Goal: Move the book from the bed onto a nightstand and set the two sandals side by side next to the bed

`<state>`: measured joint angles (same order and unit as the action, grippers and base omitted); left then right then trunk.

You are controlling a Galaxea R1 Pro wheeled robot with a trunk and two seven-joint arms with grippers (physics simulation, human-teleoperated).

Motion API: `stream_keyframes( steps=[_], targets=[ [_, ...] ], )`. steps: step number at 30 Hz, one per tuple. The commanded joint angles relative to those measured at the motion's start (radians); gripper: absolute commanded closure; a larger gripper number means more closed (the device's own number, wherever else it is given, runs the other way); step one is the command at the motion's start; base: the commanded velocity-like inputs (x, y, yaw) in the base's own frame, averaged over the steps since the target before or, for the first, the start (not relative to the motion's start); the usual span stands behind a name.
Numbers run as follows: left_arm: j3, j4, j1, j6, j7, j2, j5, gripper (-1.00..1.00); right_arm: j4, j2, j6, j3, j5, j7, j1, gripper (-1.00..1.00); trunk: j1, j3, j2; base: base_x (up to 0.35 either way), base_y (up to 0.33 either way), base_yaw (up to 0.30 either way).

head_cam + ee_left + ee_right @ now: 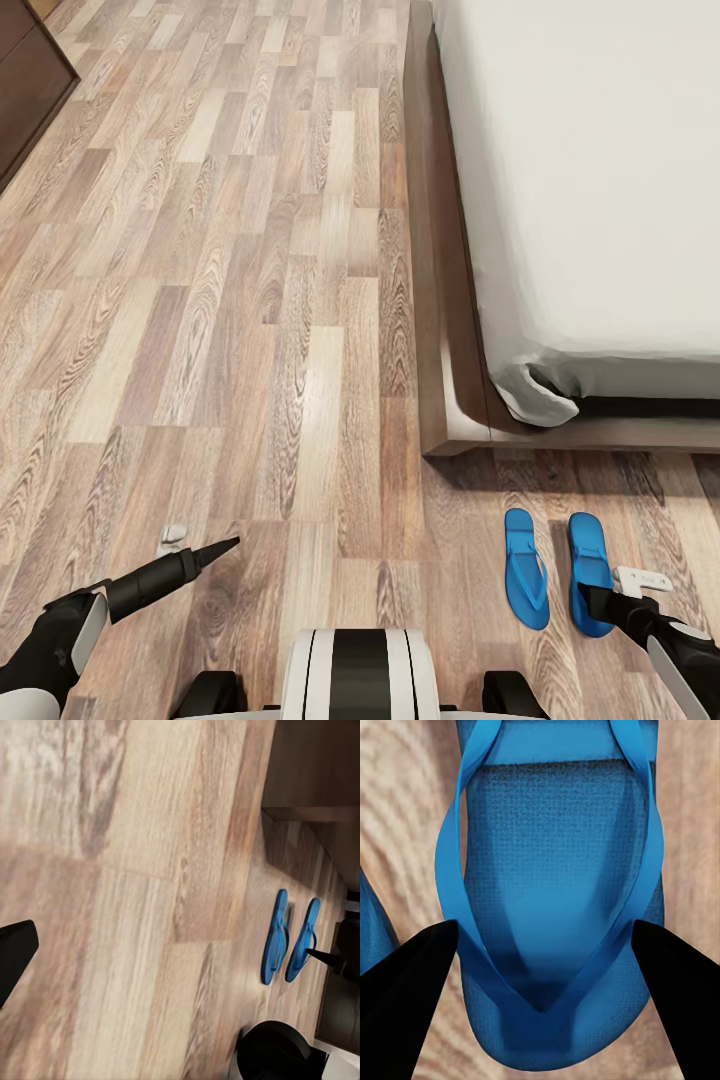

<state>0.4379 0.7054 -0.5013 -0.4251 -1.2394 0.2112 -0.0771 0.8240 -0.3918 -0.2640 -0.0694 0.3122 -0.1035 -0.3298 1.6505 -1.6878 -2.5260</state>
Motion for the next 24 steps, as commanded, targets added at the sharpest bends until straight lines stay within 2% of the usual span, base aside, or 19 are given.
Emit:
stream_keyframes(
  steps=[1, 4, 11, 18, 24],
  targets=[
    [0.001, 0.000, 0.000, -0.011, -0.003, 0.000, -0.003, -1.00, 0.001, 0.000, -0.006, -0.003, 0.005, -0.004, 0.000, 1.00, 0.000, 0.000, 0.000, 0.000, 0.000, 0.000],
    [0.000, 0.000, 0.000, -0.012, -0.003, -0.002, -0.003, -1.00, 0.001, 0.000, -0.006, -0.003, 0.005, -0.004, 0.000, 1.00, 0.000, 0.000, 0.000, 0.000, 0.000, 0.000],
    [-0.001, -0.001, 0.000, -0.012, -0.003, -0.004, -0.001, -1.00, 0.001, 0.000, -0.006, -0.003, 0.005, -0.004, 0.000, 1.00, 0.003, -0.028, -0.002, 0.000, 0.000, 0.000],
    [-0.001, -0.003, 0.000, -0.011, -0.003, -0.006, -0.002, -1.00, 0.001, 0.000, -0.006, -0.003, 0.005, -0.004, 0.000, 1.00, 0.003, -0.028, -0.002, 0.010, 0.000, 0.000],
    [-0.001, -0.004, 0.000, -0.009, -0.002, -0.006, -0.003, -1.00, 0.001, 0.000, -0.006, -0.003, 0.005, -0.004, 0.000, 1.00, 0.003, -0.028, -0.002, 0.130, 0.000, 0.000]
  ],
)
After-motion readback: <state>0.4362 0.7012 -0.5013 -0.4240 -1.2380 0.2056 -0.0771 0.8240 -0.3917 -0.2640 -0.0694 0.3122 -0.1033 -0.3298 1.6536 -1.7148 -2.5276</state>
